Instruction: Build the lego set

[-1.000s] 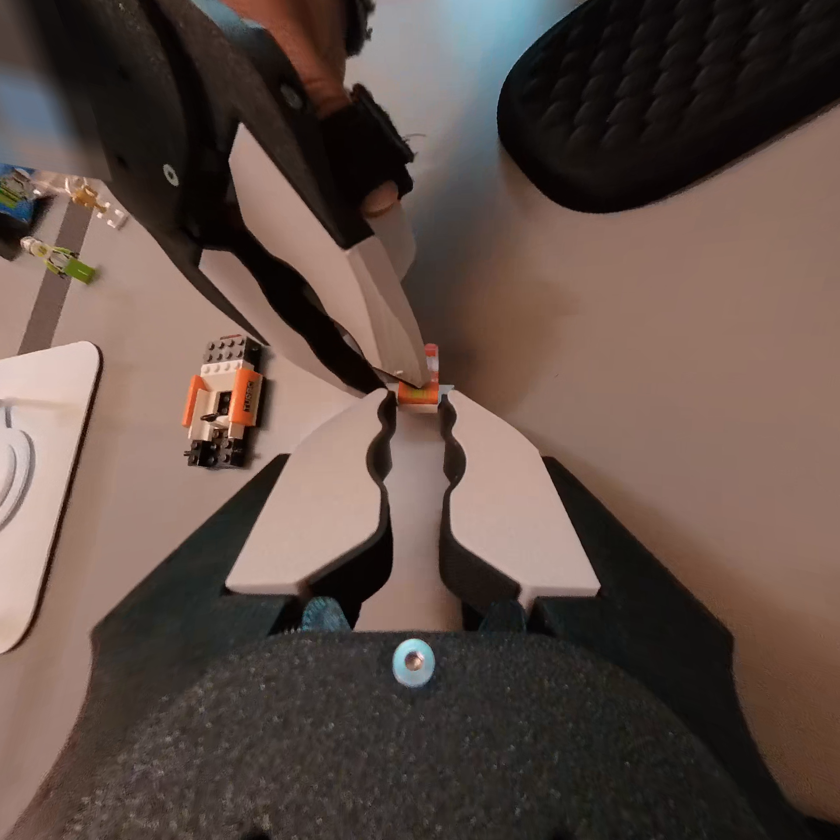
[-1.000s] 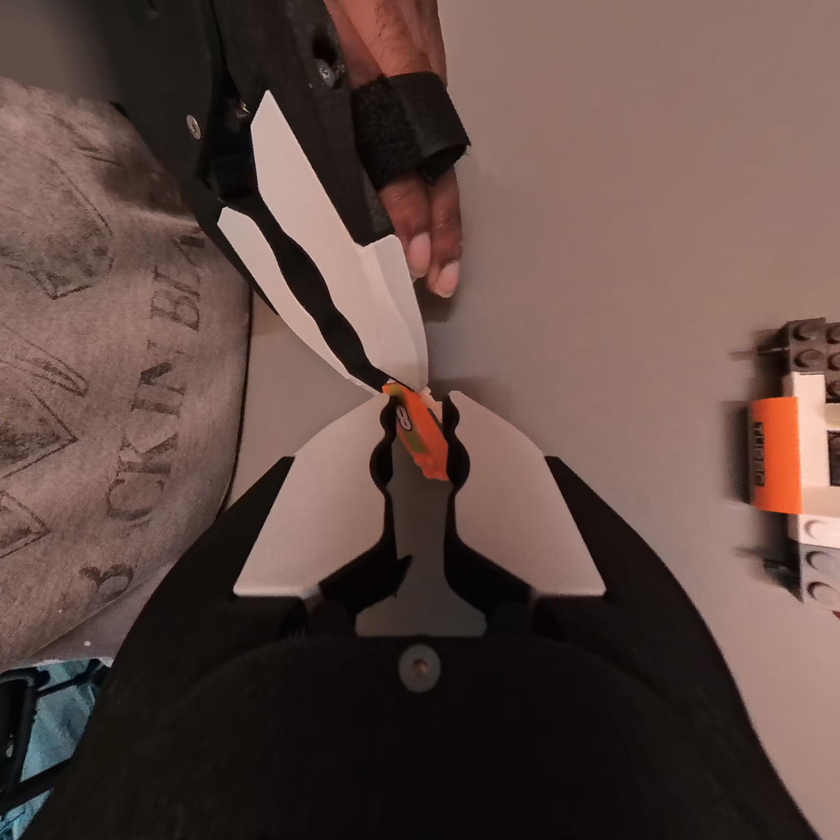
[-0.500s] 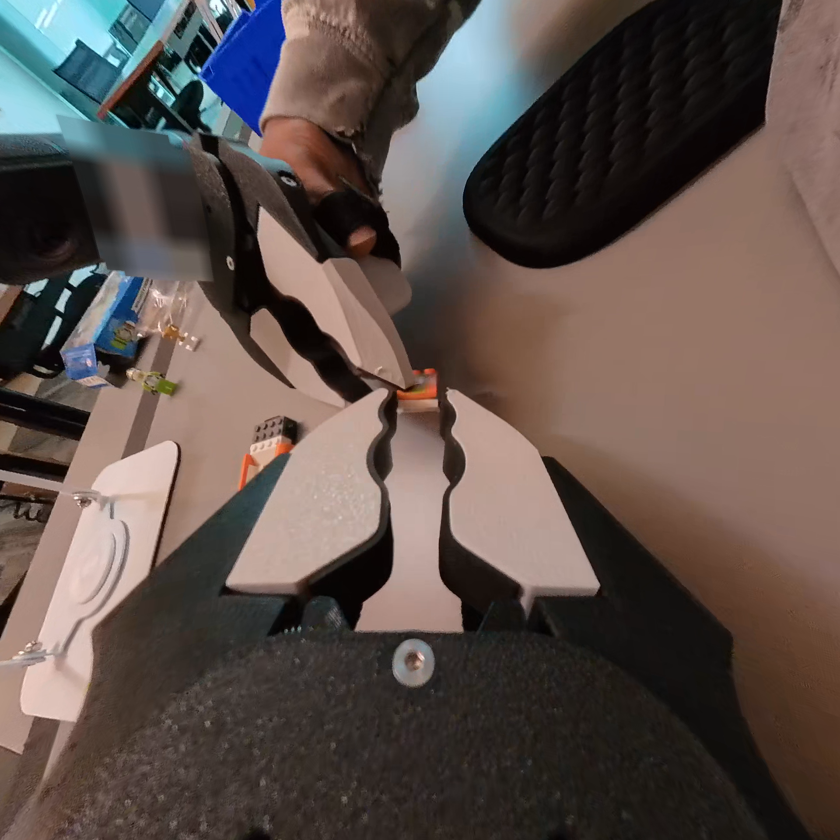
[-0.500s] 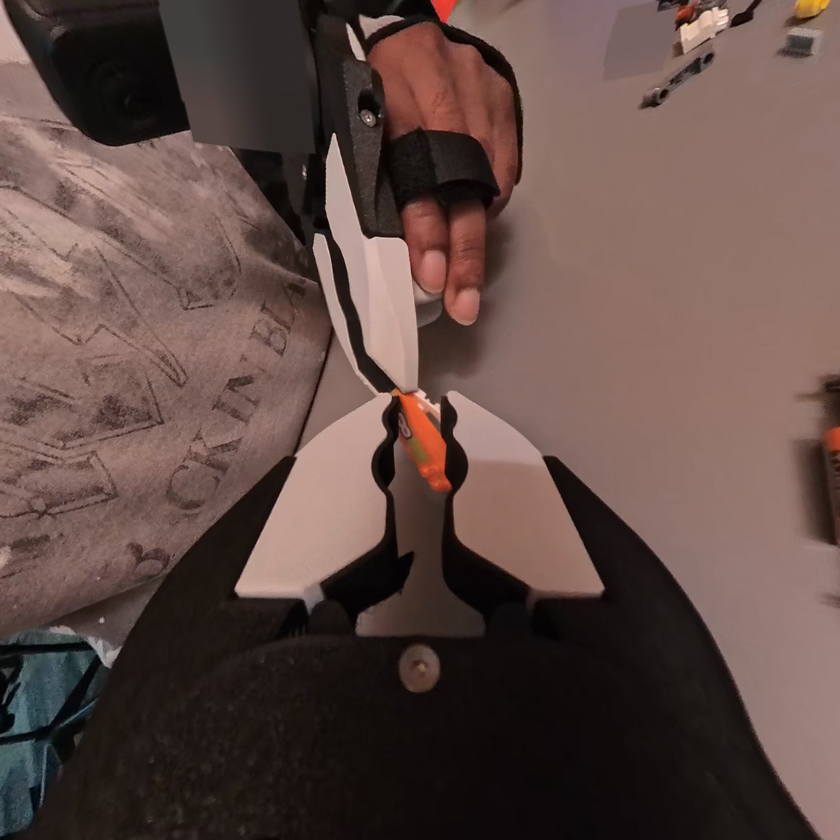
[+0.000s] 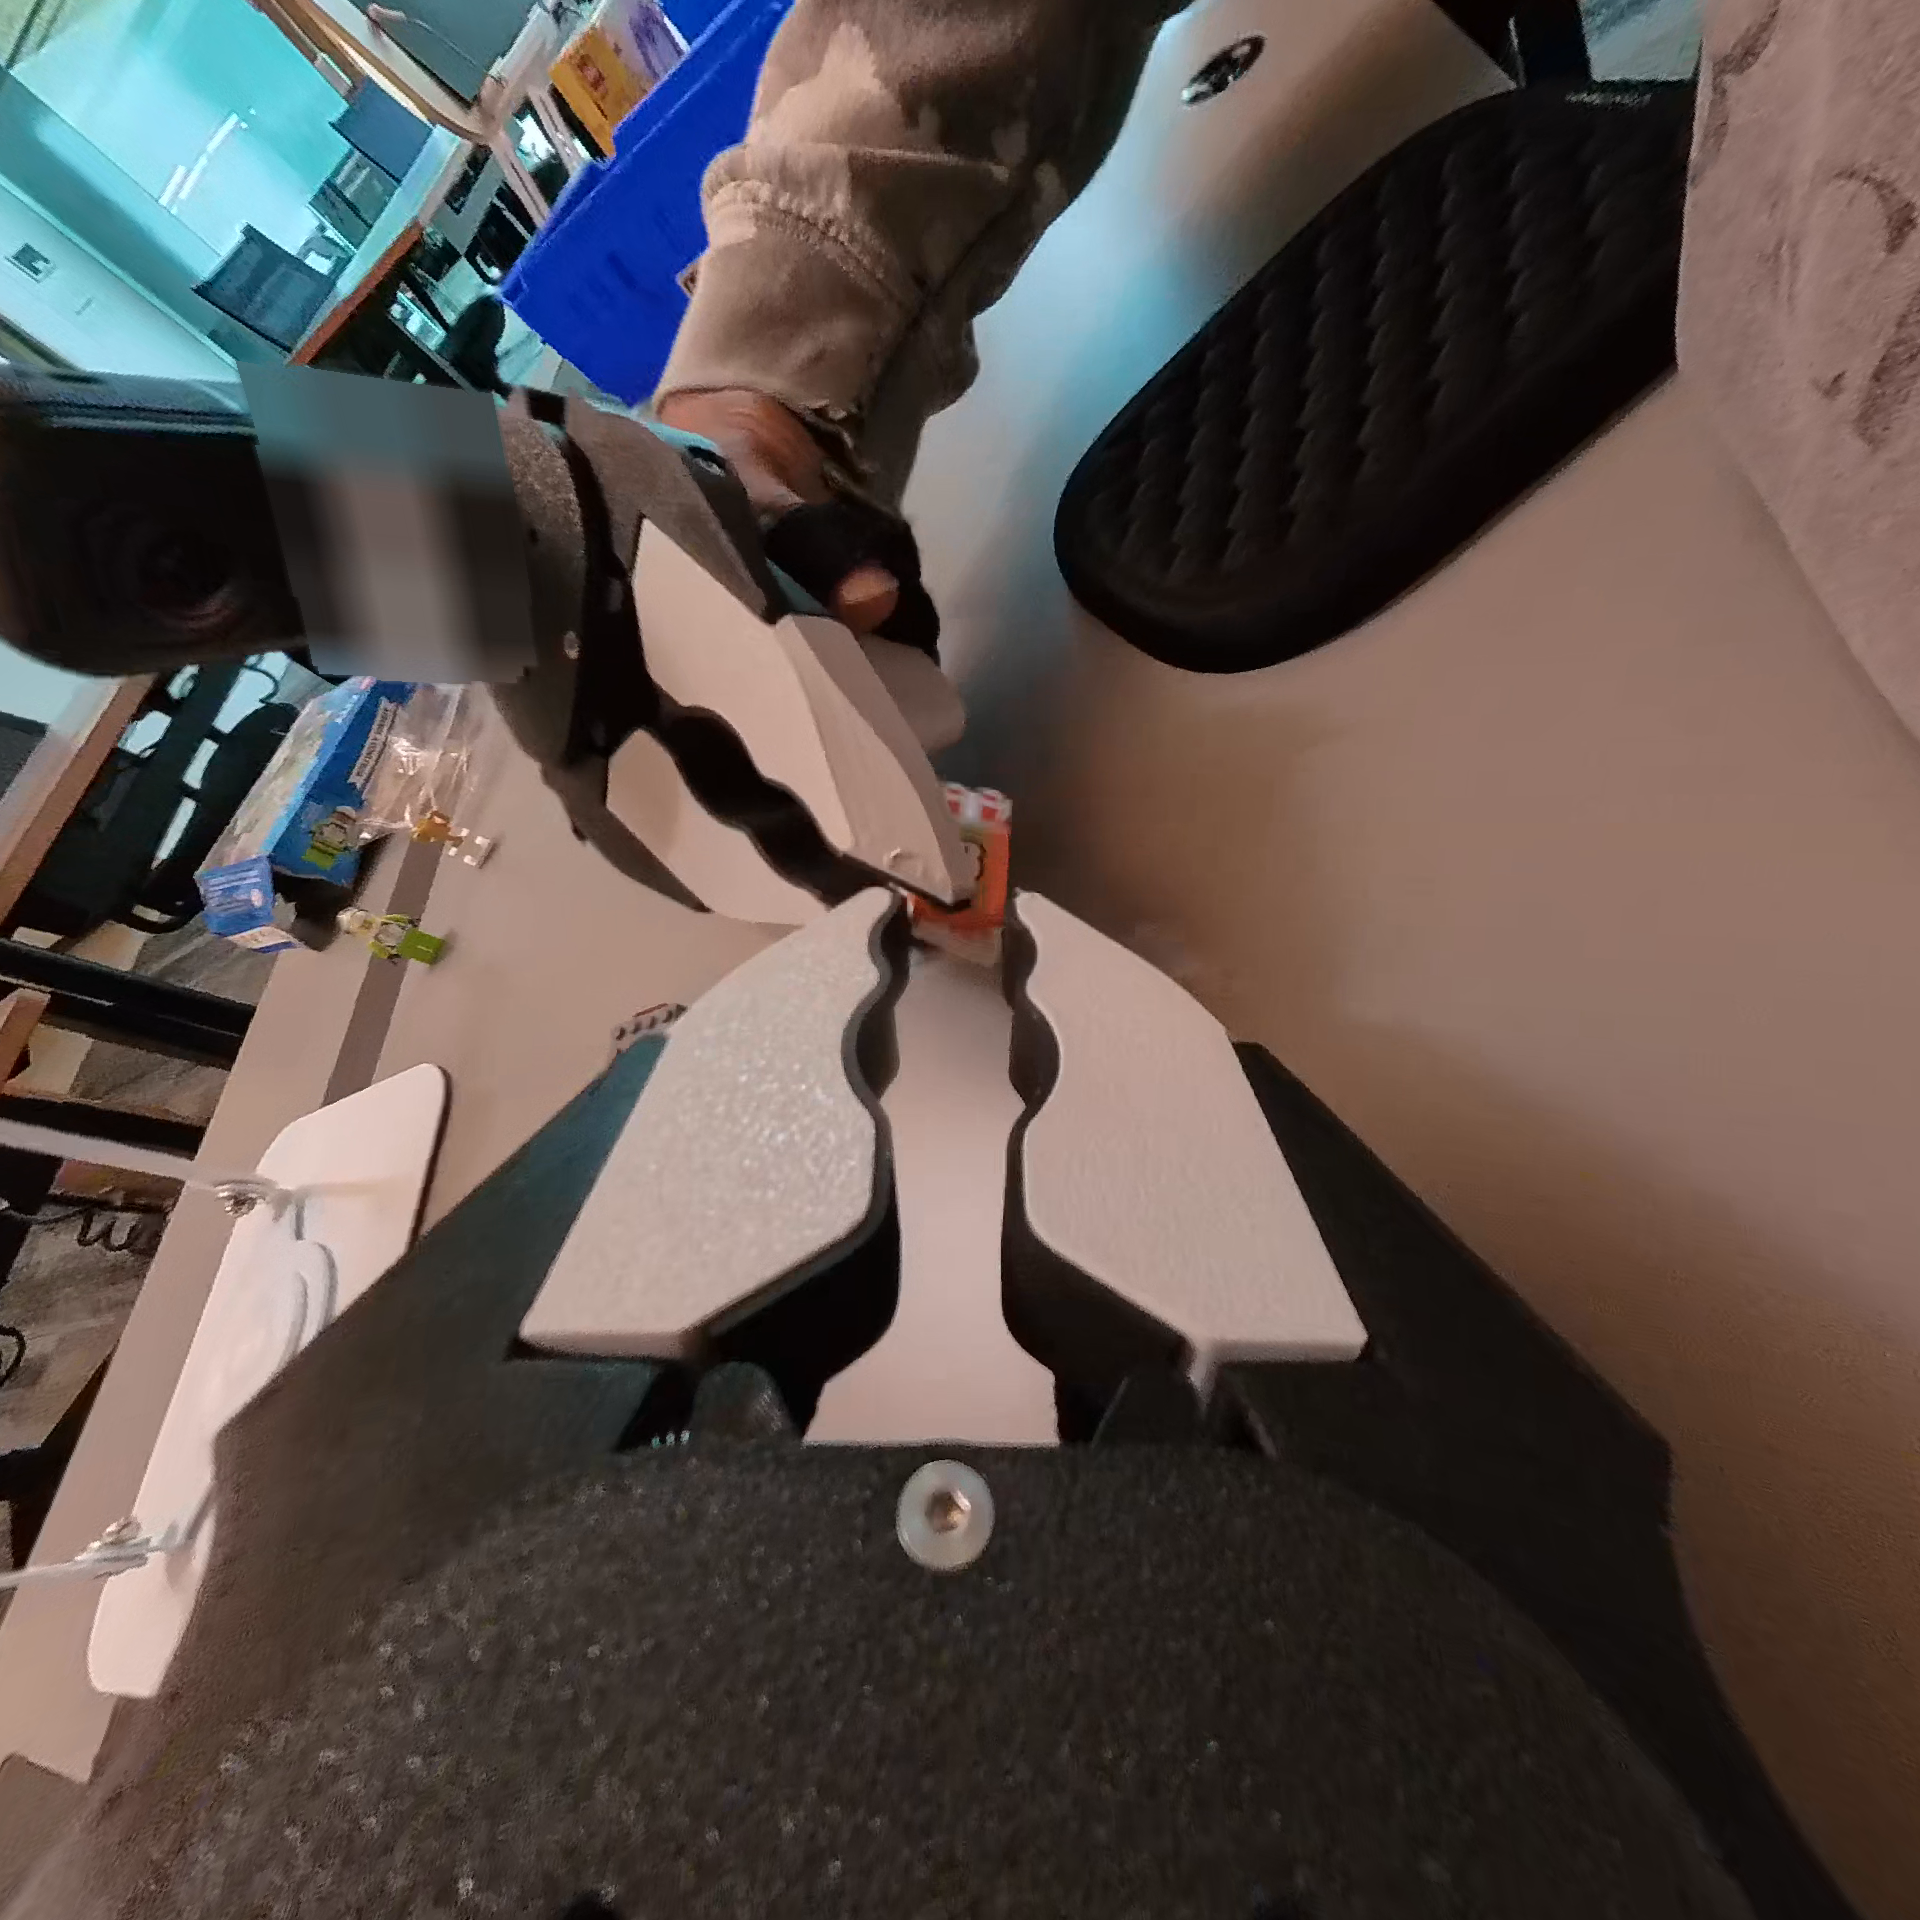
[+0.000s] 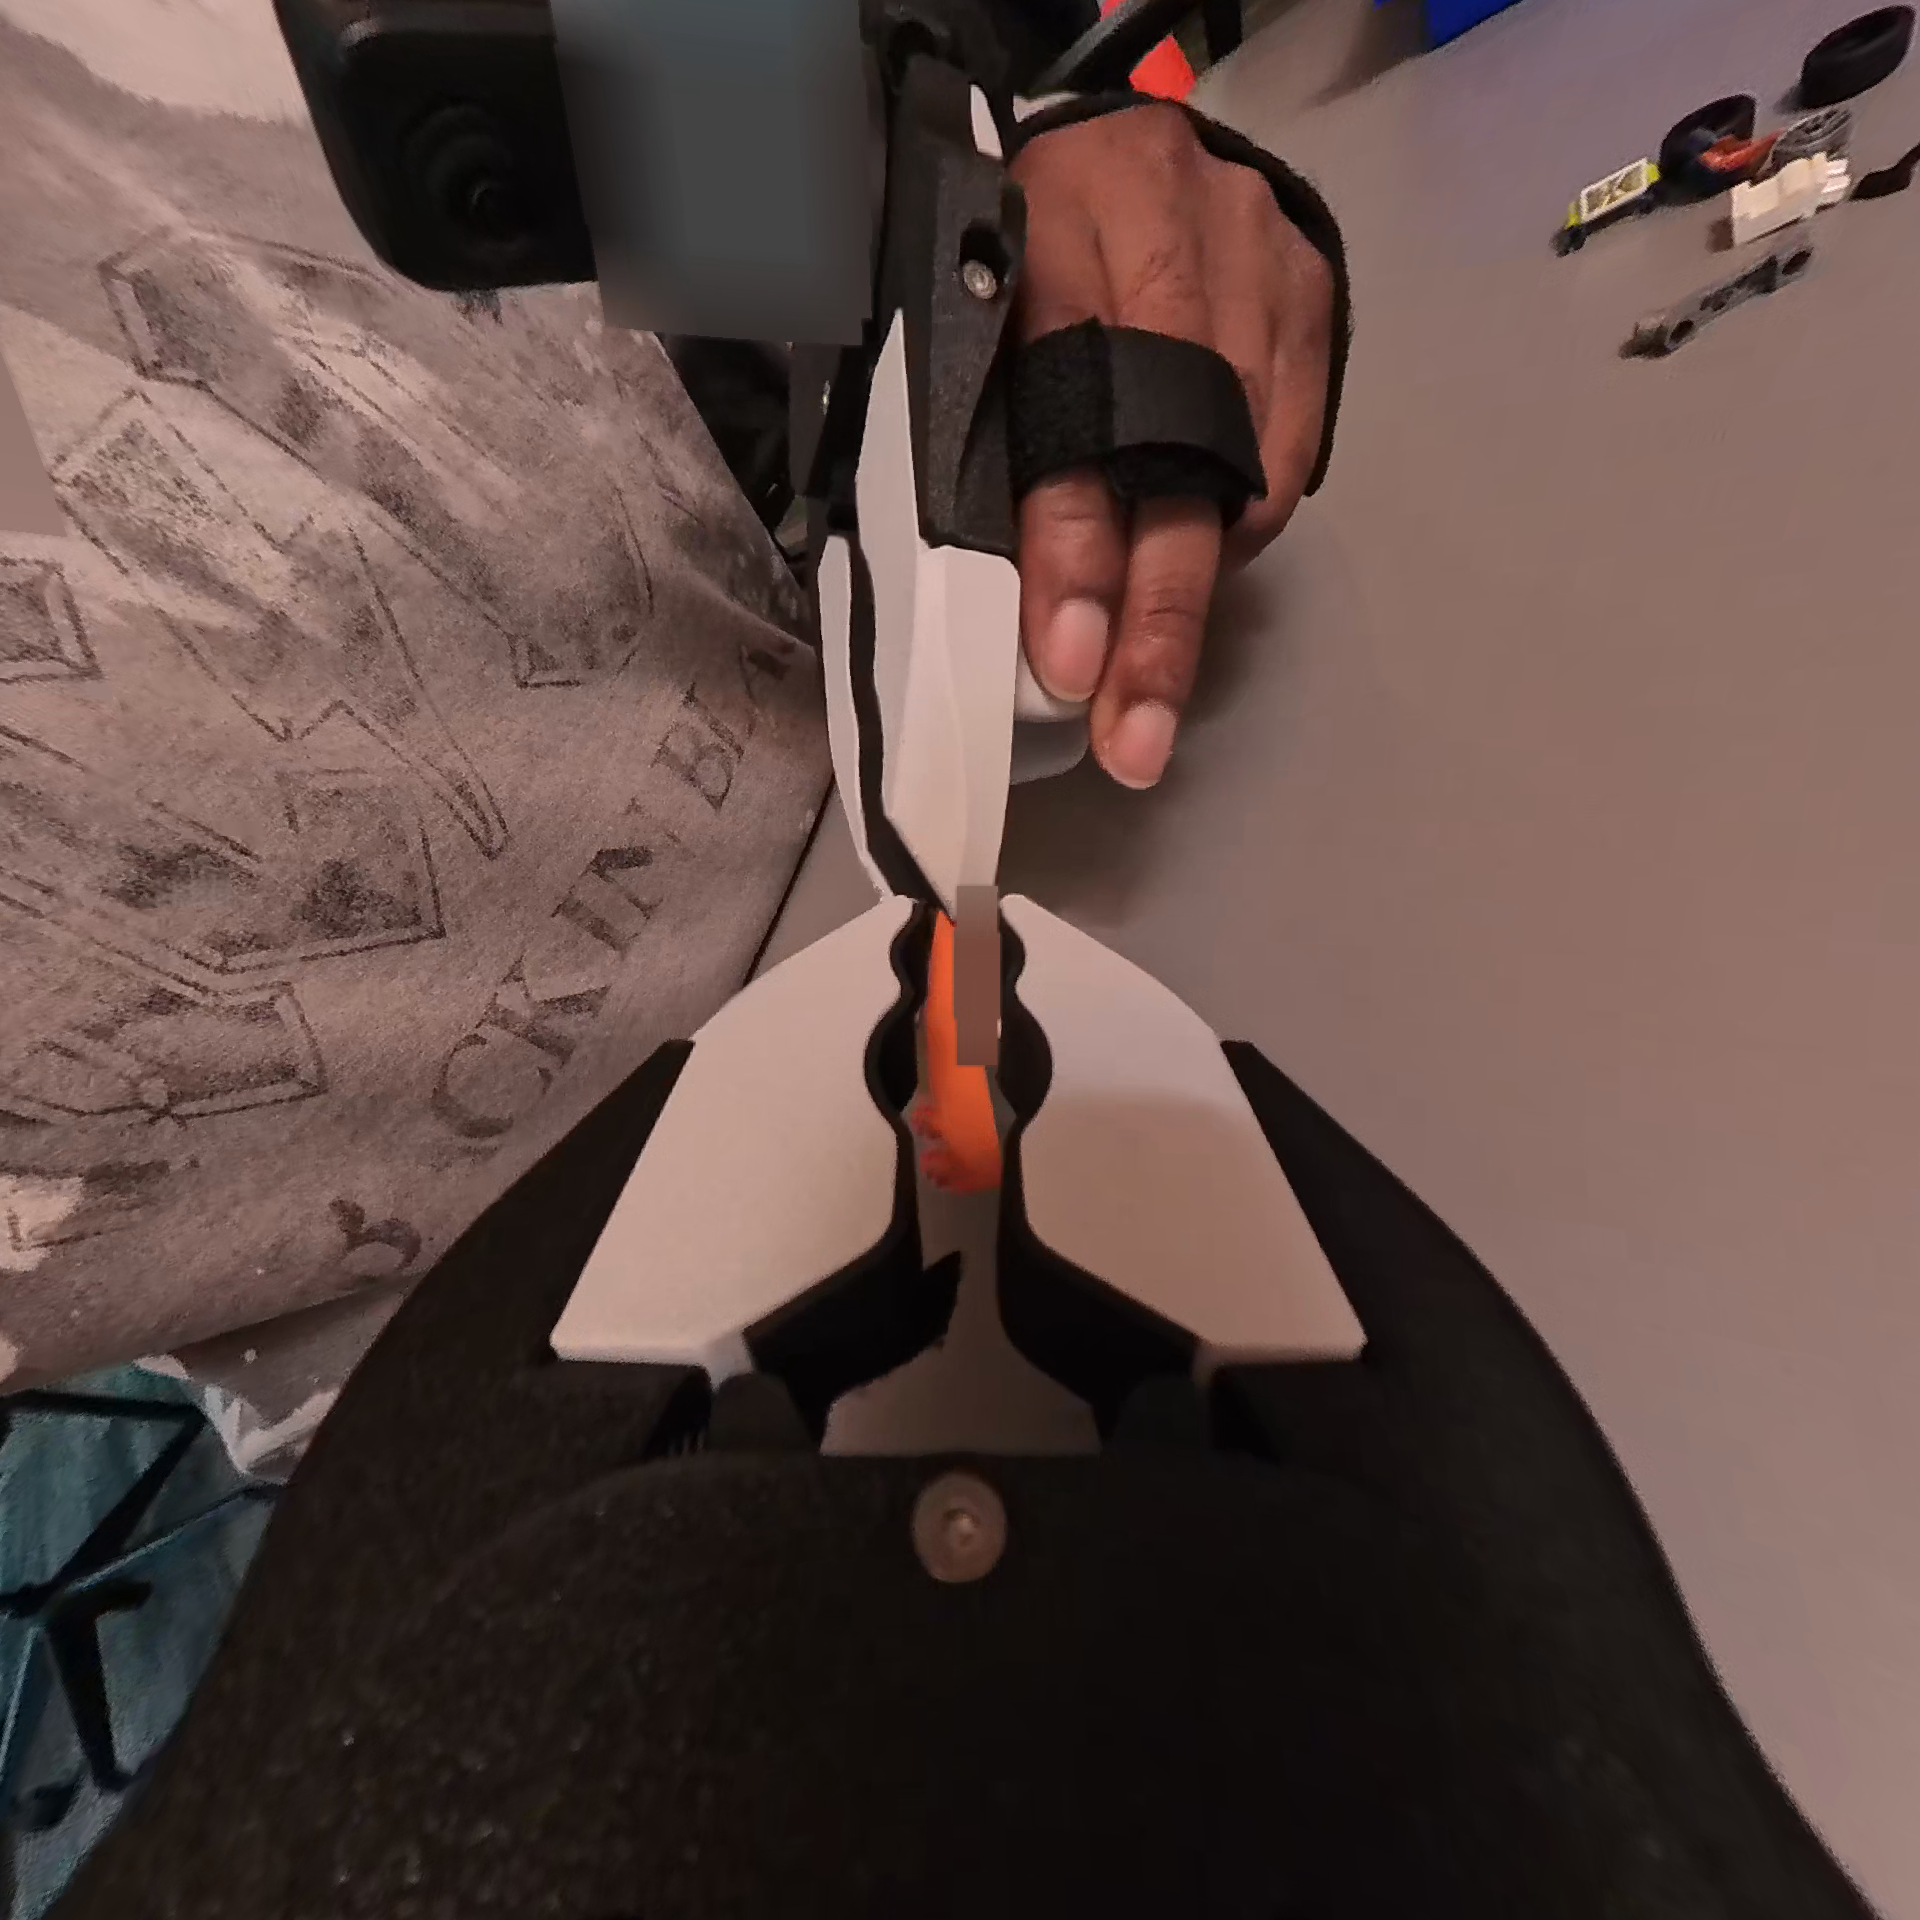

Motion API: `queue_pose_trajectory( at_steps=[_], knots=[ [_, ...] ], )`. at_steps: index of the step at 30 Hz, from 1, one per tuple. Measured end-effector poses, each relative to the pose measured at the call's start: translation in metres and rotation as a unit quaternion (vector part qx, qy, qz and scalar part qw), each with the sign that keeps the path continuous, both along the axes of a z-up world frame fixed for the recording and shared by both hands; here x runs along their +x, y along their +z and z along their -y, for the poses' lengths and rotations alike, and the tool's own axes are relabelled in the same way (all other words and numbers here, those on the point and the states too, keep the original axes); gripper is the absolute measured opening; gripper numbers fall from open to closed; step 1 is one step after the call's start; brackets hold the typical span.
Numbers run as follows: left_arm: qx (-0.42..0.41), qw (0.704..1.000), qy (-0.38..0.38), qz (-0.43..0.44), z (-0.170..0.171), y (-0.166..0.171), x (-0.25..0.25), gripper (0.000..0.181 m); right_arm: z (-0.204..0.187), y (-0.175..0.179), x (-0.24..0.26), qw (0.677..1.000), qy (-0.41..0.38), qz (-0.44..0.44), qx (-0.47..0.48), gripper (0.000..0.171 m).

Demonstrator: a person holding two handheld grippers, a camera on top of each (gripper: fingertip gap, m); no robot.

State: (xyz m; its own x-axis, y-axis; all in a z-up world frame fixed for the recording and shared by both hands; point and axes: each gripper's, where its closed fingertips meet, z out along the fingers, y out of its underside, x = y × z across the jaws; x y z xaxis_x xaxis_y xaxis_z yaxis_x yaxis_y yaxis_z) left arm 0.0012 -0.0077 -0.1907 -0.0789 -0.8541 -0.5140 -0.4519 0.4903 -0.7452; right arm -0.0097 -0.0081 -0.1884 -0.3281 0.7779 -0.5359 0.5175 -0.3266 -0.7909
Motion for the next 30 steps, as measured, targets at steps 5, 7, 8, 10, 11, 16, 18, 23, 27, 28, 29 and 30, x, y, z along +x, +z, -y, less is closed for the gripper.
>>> queue_pose_trajectory(
  at_steps=[5,7,8,10,11,16,18,23,27,28,29,30],
  knots=[
    [-0.027,0.999,0.037,0.022,-0.012,0.011,-0.010,0.023,-0.007,0.013,0.003,0.999,-0.037,-0.039,-0.007,0.008],
    [-0.097,0.993,0.051,0.031,-0.011,0.011,-0.012,0.027,-0.010,0.020,0.003,0.997,-0.056,-0.061,0.000,0.008],
    [-0.146,0.987,0.055,0.038,-0.009,0.011,-0.011,0.030,-0.011,0.024,0.003,0.995,-0.067,-0.073,0.006,0.008],
    [-0.235,0.968,0.059,0.062,-0.006,0.017,-0.008,0.034,-0.014,0.032,0.001,0.990,-0.091,-0.100,0.032,0.008],
    [-0.263,0.959,0.063,0.079,-0.008,0.022,-0.007,0.034,-0.015,0.036,0.000,0.987,-0.102,-0.114,0.047,0.008],
    [-0.327,0.934,0.065,0.130,-0.017,0.045,-0.002,0.019,-0.017,0.052,-0.004,0.970,-0.145,-0.163,0.104,0.008],
    [-0.334,0.932,0.060,0.129,-0.015,0.047,0.001,0.017,-0.017,0.059,-0.004,0.964,-0.158,-0.183,0.113,0.008],
    [-0.344,0.926,0.070,0.141,-0.018,0.056,0.006,0.015,-0.020,0.072,-0.001,0.947,-0.194,-0.226,0.123,0.008],
    [-0.358,0.920,0.075,0.137,-0.020,0.062,0.006,0.012,-0.022,0.078,0.002,0.934,-0.216,-0.255,0.130,0.009],
    [-0.354,0.923,0.075,0.129,-0.020,0.063,0.006,0.012,-0.022,0.078,0.003,0.931,-0.219,-0.257,0.135,0.009],
    [-0.346,0.927,0.076,0.119,-0.019,0.063,0.006,0.012,-0.021,0.079,0.003,0.930,-0.221,-0.259,0.139,0.009],
    [-0.337,0.932,0.077,0.111,-0.019,0.063,0.006,0.012,-0.021,0.079,0.003,0.929,-0.222,-0.259,0.145,0.009]
  ],
)
